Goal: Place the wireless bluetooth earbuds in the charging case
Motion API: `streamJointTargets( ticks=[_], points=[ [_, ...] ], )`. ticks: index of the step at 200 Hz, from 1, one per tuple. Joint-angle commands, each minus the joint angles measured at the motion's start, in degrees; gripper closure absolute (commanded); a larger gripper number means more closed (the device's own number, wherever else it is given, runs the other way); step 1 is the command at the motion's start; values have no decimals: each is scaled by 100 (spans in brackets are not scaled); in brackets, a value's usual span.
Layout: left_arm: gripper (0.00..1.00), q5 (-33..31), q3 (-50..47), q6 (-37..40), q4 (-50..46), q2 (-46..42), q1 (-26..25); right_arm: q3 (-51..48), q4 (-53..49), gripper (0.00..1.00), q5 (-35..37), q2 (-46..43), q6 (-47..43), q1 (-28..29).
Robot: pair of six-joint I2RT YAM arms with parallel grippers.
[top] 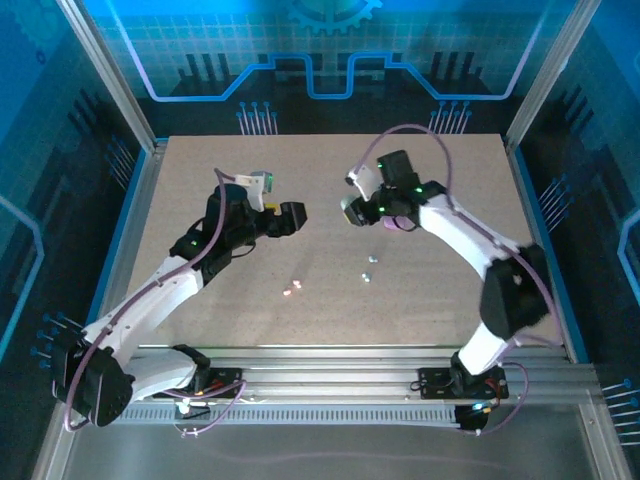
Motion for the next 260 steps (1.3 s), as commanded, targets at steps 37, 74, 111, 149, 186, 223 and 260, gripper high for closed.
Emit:
streamJointTargets(
  ticks=[37, 74, 111, 149, 186, 223, 260],
  points=[
    [22, 1967, 267, -471, 1225, 104, 65, -1296, 1564, 69, -201, -2029, -817, 421],
    [23, 2408, 484, -434, 1707, 366, -328, -1849, 1841, 69, 292, -2804, -1022, 701],
    [27, 2551, 704, -406, 1708, 683, -575, -2025, 1875, 68, 383, -3097, -1143, 749],
    [34, 2602, 932, -371, 1615, 942, -763, -2083, 2019, 68, 245, -3090, -1145, 780],
    [39, 2577, 1043, -360, 1538, 1092, -858, -2070, 2049, 67, 194, -3015, -1163, 880],
    [51, 2214, 1184, -387, 1219, 1191, -898, -2087, 2162, 67, 203, -2998, -1254, 979],
    [61, 2263, 1314, -360, 998, 1298, -938, -2089, 2217, 66, 435, -2979, -1408, 1158]
  ],
)
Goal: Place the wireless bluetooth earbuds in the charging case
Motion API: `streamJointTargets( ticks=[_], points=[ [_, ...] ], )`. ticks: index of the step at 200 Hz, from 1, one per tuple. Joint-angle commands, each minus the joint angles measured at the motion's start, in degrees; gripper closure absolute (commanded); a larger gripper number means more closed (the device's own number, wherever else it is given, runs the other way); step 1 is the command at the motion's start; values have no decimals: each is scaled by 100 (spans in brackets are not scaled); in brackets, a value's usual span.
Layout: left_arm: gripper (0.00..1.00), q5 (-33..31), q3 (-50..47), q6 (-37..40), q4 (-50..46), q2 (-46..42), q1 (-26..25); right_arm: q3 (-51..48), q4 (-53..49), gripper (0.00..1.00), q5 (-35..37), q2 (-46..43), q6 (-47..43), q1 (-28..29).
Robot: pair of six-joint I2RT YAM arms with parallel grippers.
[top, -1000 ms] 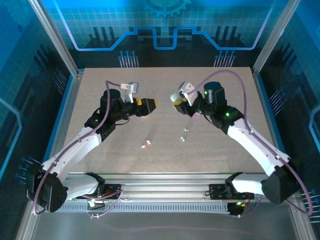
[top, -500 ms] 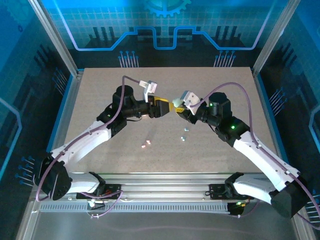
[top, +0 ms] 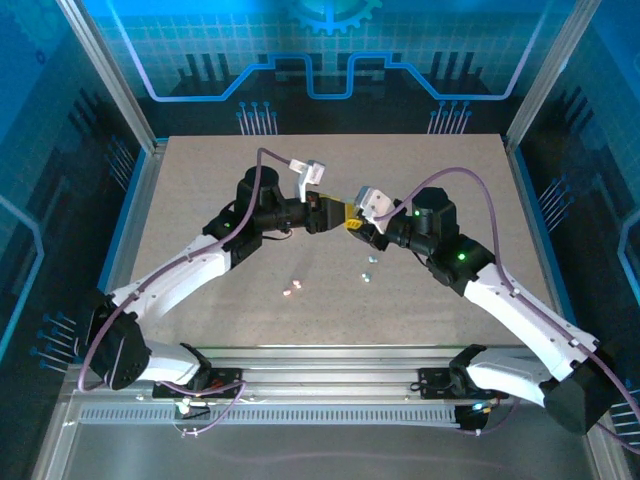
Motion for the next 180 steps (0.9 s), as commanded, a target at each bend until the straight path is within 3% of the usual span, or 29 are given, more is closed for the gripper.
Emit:
streamJointTargets(
  ticks=[1, 33, 47, 95, 137, 180],
  points=[
    [62, -79, 234, -15, -242, 71, -54, -57, 340, 66, 137, 13, -204, 201],
    [80, -320, 247, -84, -398, 28, -56, -108, 435, 63, 511, -26, -351, 339],
    [86, -359, 251, -162, -425, -12, -54, -223, 637, 55, 669, -124, -347, 340],
    [90, -320, 50, -1034, 71, -249, -38, -1156, 1662, 41, 674, -564, -777, 195],
    [90, -208, -111, -1690, 574, -315, -44, -1462, 2662, 41, 184, -644, -219, -150],
    [90, -172, -93, -1914, 675, -280, -50, -1388, 2962, 44, -174, -556, -66, -297]
  ],
)
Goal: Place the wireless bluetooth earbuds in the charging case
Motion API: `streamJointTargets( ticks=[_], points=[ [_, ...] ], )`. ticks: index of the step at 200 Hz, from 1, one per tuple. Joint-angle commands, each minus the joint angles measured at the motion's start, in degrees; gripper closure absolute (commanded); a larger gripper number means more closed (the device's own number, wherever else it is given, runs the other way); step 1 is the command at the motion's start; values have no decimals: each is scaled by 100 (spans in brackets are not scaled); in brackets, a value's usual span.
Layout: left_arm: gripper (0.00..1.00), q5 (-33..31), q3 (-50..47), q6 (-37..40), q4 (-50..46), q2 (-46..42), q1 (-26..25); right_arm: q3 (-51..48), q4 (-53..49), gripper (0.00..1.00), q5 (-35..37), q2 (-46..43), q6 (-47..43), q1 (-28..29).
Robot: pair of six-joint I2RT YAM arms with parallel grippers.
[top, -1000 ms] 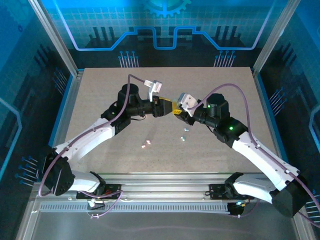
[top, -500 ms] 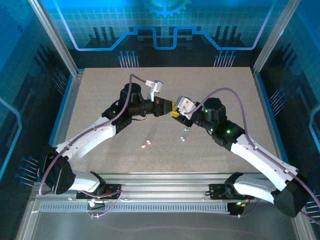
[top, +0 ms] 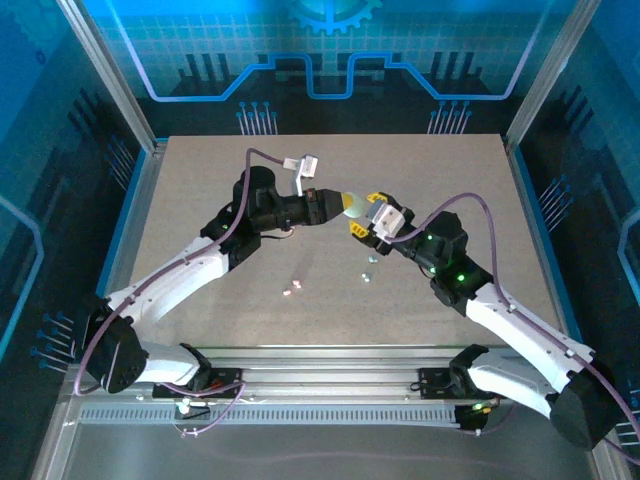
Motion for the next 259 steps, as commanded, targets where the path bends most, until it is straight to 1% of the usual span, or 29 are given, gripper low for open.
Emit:
streamJointTargets(
  ticks=[1, 20, 41, 75, 93, 123, 139, 158, 181, 210, 241, 259],
  points=[
    [90, 107, -35, -288, 299, -132, -4, 60, 664, 44, -344, -18, 206, -111],
    [90, 113, -4, -298, 267, -110, -9, 151, 653, 47, -458, 33, 258, -132],
    [90, 142, 14, -319, 295, -110, -5, 224, 611, 52, -463, 112, 279, -149],
    [90, 196, 28, -314, 234, -125, -14, 261, 700, 51, -629, 158, 431, -177],
    [90, 180, 22, -297, 220, -132, -6, 299, 685, 49, -758, 142, 484, -184],
    [90, 212, 41, -282, 220, -118, -12, 348, 668, 47, -745, 169, 542, -187],
    [89, 208, 41, -293, 234, -120, -12, 377, 622, 50, -821, 194, 550, -193],
    [89, 214, 40, -287, 281, -149, -7, 454, 413, 50, -750, 252, 490, -193],
    [89, 243, 46, -282, 297, -153, -8, 450, 316, 48, -708, 309, 423, -206],
    [89, 245, 41, -280, 333, -156, -10, 440, 300, 48, -728, 326, 447, -219],
    [89, 221, 32, -254, 332, -163, -7, 392, 286, 51, -773, 230, 459, -262],
    [89, 206, 31, -237, 321, -162, -8, 385, 229, 48, -804, 161, 491, -304]
  ],
)
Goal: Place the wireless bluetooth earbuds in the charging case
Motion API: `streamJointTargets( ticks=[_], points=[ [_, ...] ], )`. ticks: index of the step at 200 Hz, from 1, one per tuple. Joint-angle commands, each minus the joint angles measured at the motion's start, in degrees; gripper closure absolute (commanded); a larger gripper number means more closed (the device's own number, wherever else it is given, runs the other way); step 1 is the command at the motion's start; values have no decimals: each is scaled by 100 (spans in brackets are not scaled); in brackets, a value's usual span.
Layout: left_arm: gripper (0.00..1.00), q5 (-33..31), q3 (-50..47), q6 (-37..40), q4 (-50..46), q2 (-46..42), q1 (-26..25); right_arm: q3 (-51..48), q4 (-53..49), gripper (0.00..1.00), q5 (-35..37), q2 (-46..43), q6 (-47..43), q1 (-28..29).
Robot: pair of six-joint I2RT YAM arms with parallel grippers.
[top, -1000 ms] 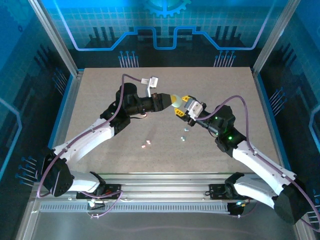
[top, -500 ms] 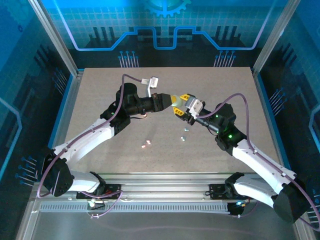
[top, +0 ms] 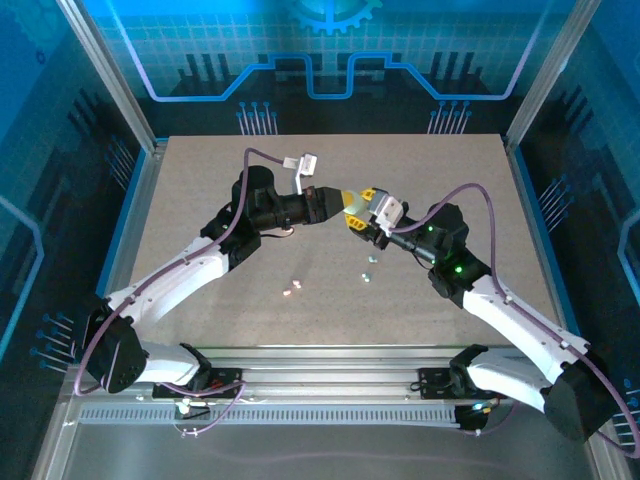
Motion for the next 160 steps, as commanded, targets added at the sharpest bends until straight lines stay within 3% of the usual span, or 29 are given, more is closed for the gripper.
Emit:
streamJointTargets(
  ticks=[1, 38, 70, 84, 99, 123, 160],
  points=[
    [89, 111, 32, 34, 169, -162, -11, 113, 36, 48, -45, -140, 21, -140],
    [89, 81, 29, 13, 175, -153, -10, 114, 80, 50, -109, -153, 105, -176],
    [88, 60, 13, 60, 159, -152, -9, 170, 70, 60, -292, -106, 143, -185],
    [79, 41, -4, 189, 117, -153, -7, 260, -106, 64, -501, -91, 161, -191],
    [61, 11, -29, 471, 70, -175, -7, 405, -469, 66, -733, -56, 153, -196],
    [44, 210, -212, 1581, 178, -320, 1, 631, -1305, 67, -1417, 44, 159, -307],
    [37, 979, -1203, 3776, 1257, -837, -4, 1287, -2599, 67, -2791, 377, 98, -547]
  ],
)
